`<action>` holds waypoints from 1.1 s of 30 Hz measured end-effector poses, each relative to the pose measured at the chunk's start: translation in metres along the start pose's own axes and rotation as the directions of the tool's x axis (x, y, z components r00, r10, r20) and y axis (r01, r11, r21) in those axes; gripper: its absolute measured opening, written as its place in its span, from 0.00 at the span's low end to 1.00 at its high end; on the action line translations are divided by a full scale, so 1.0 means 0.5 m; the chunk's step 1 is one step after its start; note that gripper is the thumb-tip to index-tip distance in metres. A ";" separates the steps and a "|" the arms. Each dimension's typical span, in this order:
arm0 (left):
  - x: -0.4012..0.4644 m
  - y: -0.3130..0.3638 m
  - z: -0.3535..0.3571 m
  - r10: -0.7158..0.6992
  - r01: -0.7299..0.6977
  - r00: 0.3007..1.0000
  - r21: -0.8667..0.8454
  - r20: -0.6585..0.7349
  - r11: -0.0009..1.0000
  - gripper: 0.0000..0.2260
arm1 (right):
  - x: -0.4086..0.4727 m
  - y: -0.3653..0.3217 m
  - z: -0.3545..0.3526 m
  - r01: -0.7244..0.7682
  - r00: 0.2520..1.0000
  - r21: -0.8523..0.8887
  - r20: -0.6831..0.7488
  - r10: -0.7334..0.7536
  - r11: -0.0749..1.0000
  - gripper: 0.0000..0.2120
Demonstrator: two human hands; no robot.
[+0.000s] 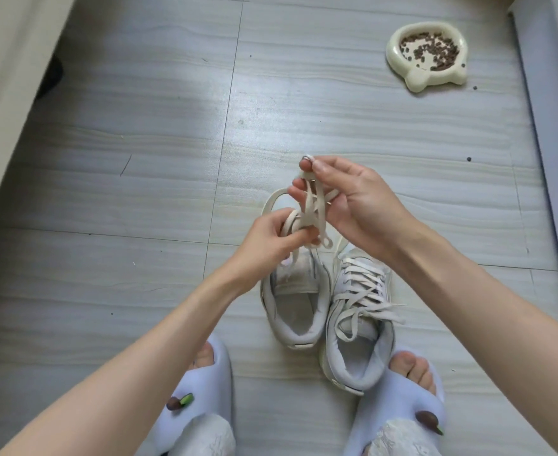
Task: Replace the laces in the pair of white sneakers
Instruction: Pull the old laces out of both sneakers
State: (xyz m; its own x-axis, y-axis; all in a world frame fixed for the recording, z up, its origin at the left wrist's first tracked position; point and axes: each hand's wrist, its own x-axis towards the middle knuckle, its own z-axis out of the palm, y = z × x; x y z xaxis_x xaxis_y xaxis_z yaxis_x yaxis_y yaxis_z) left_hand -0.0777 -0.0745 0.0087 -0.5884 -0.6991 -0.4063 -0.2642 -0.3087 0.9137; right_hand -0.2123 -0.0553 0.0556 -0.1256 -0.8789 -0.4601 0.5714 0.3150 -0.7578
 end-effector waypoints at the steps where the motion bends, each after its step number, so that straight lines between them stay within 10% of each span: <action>1: -0.001 -0.004 -0.006 -0.021 0.021 1.000 0.020 -0.008 1.000 0.03 | 0.002 0.002 -0.009 0.012 0.999 -0.101 -0.032 -0.016 0.995 0.05; 6: -0.022 -0.025 -0.107 -0.033 0.036 0.965 0.005 -0.260 0.999 0.11 | 0.006 0.032 -0.053 -0.085 0.991 -0.298 -0.122 0.050 0.951 0.05; 13: -0.010 -0.042 -0.251 -0.008 0.072 0.728 0.064 -0.686 0.995 0.07 | -0.015 0.089 -0.074 -0.104 0.989 -0.654 -0.150 0.006 0.750 0.08; 18: 0.012 -0.101 -0.210 -0.161 0.388 0.880 0.480 -0.448 0.787 0.18 | -0.069 0.114 -0.143 -0.100 0.961 -0.920 -0.188 -0.201 0.380 0.05; 22: -0.014 -0.115 -0.111 -0.025 0.231 0.952 0.664 -0.305 0.712 0.22 | -0.114 0.155 -0.198 -0.196 0.950 -0.970 -0.224 -0.217 0.142 0.13; 26: -0.055 -0.133 -0.025 -0.062 0.138 0.989 0.674 -0.136 0.725 0.25 | -0.157 0.185 -0.217 -0.357 0.926 -0.898 -0.377 -0.032 0.257 0.29; 33: -0.039 -0.128 -0.066 0.073 0.160 0.956 0.713 -0.284 0.682 0.22 | -0.157 0.181 -0.222 -0.278 0.942 -0.925 -0.315 -0.116 0.258 0.26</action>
State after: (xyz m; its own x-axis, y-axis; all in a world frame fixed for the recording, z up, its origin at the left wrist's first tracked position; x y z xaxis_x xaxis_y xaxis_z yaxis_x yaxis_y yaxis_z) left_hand -0.0243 -0.0624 -0.0416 -0.3644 -0.8743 -0.3206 -0.8194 0.1375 0.5564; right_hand -0.2405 0.0818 -0.0284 -0.4403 -0.7515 -0.4912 -0.5682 0.6569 -0.4956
